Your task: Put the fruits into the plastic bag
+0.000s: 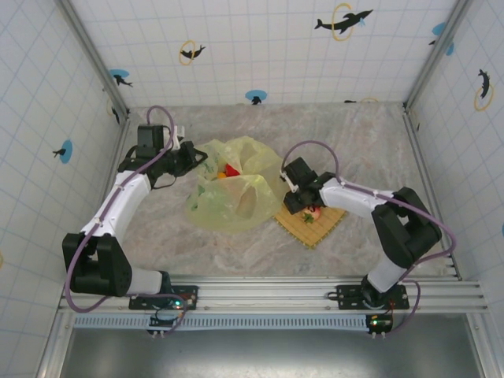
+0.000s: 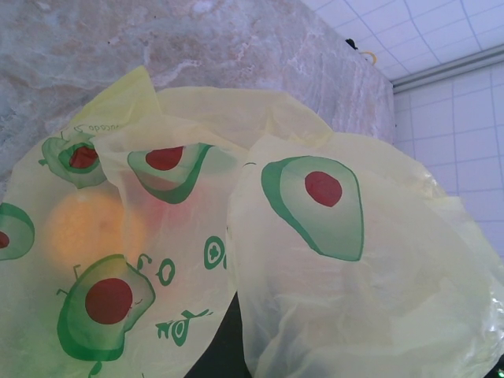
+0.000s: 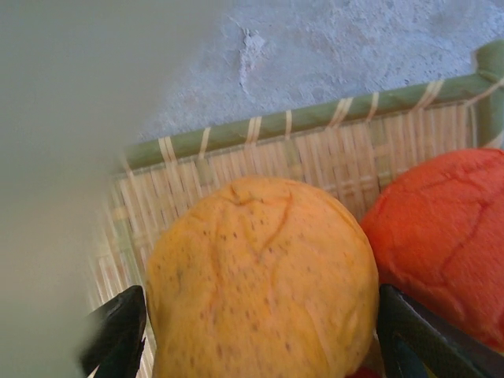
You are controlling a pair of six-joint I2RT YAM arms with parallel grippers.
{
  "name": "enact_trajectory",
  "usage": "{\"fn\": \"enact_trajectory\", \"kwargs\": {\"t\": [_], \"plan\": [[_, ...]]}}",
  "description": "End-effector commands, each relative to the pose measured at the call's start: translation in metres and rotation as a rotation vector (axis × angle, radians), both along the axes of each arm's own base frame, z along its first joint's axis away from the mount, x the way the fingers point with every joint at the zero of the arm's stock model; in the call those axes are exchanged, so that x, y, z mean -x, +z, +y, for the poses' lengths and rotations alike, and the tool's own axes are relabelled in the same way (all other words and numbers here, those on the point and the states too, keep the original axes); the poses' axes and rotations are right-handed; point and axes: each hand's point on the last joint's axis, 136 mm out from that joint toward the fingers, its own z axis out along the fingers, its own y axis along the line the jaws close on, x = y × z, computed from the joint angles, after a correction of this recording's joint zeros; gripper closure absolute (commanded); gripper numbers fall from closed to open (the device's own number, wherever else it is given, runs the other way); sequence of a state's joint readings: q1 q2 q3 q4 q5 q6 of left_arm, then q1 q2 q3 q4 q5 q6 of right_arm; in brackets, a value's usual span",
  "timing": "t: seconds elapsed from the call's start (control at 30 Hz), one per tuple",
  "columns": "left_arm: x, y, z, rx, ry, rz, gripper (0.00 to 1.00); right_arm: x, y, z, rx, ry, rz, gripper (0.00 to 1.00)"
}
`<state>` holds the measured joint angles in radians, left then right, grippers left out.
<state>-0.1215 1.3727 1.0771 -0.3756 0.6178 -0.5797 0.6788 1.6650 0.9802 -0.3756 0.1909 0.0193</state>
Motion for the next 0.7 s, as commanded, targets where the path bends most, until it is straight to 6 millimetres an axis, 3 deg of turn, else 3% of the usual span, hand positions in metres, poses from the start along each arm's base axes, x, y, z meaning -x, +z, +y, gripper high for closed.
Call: {"fn": "enact_trajectory", "kwargs": {"t": [0.0,0.3,0.53,0.67], "plan": [[-0.001,0.009,0.001,0.006,0.005,-0.029,1.0,-0.015,0.005,0.012,-0.024,0.008,-0.024,0.23],[0.001,0.006,0.003,-0.002,0.008,-0.026,1.0,-0.02,0.005,0.017,-0.028,0.012,-0.02,0.3],[0.0,0.008,0.002,0.0,0.006,-0.031,1.0,-0.011,0.059,0.022,-0.163,0.006,-0.091,0.34],[0.001,0.009,0.002,0.002,0.004,-0.036,1.0,0.005,0.091,0.008,-0.231,-0.008,-0.147,0.34]]}}
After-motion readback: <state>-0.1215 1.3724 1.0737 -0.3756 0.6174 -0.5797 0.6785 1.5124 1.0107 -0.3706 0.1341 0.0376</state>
